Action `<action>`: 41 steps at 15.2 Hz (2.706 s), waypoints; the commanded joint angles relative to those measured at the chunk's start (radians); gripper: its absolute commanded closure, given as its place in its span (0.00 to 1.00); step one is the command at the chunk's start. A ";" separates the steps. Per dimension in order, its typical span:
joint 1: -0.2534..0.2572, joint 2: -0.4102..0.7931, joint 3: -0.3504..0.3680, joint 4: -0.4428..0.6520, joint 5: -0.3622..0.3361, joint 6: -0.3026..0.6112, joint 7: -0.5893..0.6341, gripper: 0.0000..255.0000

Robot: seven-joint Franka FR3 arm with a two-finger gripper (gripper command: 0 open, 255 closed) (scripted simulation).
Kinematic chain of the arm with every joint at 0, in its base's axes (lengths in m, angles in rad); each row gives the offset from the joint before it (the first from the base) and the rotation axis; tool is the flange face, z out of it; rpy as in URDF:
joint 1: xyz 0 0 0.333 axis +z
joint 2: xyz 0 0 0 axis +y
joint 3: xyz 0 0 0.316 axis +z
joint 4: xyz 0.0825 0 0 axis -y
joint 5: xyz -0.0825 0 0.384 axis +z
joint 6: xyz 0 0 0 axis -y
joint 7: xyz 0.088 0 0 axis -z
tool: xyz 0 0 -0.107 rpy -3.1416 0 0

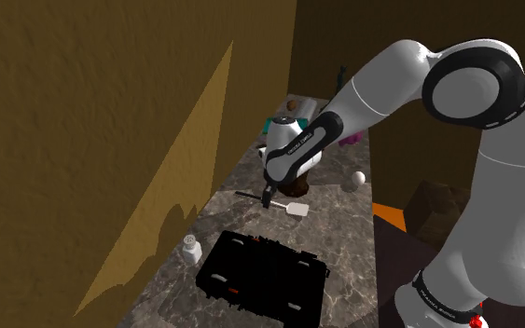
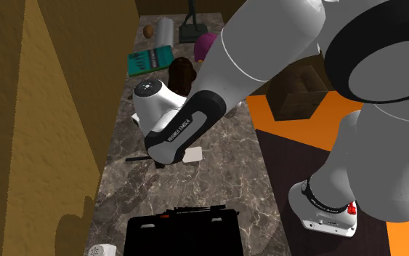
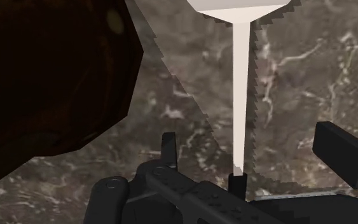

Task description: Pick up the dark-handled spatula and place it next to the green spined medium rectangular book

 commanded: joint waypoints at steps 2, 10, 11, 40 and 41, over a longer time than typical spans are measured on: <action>-0.001 0.004 0.000 -0.001 0.001 0.006 -0.002 0.00; -0.001 0.004 0.000 -0.001 0.001 0.005 -0.002 1.00; -0.001 0.004 0.000 -0.001 0.001 0.005 -0.002 1.00; -0.014 -0.177 -0.034 0.093 -0.035 -0.270 -0.011 1.00; -0.027 -0.157 -0.041 0.122 -0.029 -0.279 -0.034 1.00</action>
